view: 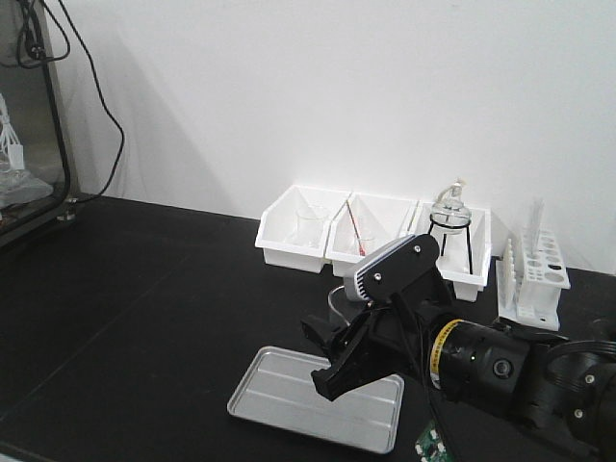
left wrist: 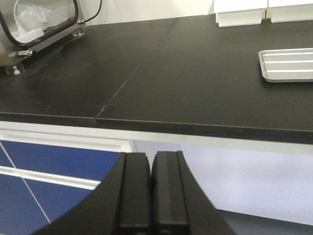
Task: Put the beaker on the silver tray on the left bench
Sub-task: 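Lower the held beaker onto the silver tray with the right gripper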
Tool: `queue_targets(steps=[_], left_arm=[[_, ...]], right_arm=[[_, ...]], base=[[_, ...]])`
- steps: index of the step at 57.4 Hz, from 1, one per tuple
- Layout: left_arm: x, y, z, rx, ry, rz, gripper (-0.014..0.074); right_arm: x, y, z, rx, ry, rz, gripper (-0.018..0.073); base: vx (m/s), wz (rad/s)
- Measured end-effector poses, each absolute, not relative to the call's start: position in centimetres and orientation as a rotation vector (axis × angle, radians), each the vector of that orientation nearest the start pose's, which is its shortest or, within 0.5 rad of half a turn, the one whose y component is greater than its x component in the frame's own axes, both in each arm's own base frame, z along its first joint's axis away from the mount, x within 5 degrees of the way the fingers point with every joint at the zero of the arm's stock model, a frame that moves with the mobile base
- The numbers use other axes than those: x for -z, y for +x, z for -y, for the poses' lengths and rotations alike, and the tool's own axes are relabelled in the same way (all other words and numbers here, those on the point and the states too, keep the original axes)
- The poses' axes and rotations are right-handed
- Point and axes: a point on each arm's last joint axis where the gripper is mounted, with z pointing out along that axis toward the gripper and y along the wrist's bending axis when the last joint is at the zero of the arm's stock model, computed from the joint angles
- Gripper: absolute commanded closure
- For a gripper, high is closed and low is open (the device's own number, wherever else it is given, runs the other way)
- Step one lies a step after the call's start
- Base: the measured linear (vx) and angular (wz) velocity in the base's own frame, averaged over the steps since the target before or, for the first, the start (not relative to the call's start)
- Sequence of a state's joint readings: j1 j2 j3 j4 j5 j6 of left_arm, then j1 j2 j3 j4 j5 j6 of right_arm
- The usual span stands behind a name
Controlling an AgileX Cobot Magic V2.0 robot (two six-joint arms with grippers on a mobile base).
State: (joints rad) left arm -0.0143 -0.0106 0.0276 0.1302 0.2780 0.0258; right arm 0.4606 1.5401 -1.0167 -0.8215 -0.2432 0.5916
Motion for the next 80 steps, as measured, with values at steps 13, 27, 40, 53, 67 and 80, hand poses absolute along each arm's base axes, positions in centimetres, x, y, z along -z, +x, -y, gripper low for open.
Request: queue_targets(steps=[13,27,40,53,67,80], left_arm=[[-17.9,5.5,-0.2,-0.13,0.121,-1.774,0.0602],[-17.9,5.5,-0.2,-0.13,0.121,-1.774,0.0602],[-17.9,5.5,-0.2,-0.13,0.121,-1.774,0.0602],[-17.9,5.5,-0.2,-0.13,0.121,-1.774,0.0602],[-17.9,5.5,-0.2,-0.13,0.121,-1.774,0.0602],[-17.9,5.5,-0.2,-0.13,0.121,-1.774,0.0602]], right_arm=[[-29.7,30.9,-17.1,-0.335,-0.729,-1.699,0.0565],[-29.7,30.9,-17.1,-0.335,-0.729,-1.699,0.0565],[-29.7,30.9,-17.1,-0.335,-0.729,-1.699,0.0565],[-29.7,30.9,-17.1,-0.335,-0.729,-1.698,0.0565],[-29.9,30.8,-17.3,-0.358,-0.734,-1.673,0.0565],[-26.9,32.1,-18.3,-0.408,-0.762,-1.717,0.0565]], base=[[0.16,-0.05],[0.12,-0.09],[0.09,-0.1],[0.05,-0.09],[0.01,-0.03],[0.0,0.0]])
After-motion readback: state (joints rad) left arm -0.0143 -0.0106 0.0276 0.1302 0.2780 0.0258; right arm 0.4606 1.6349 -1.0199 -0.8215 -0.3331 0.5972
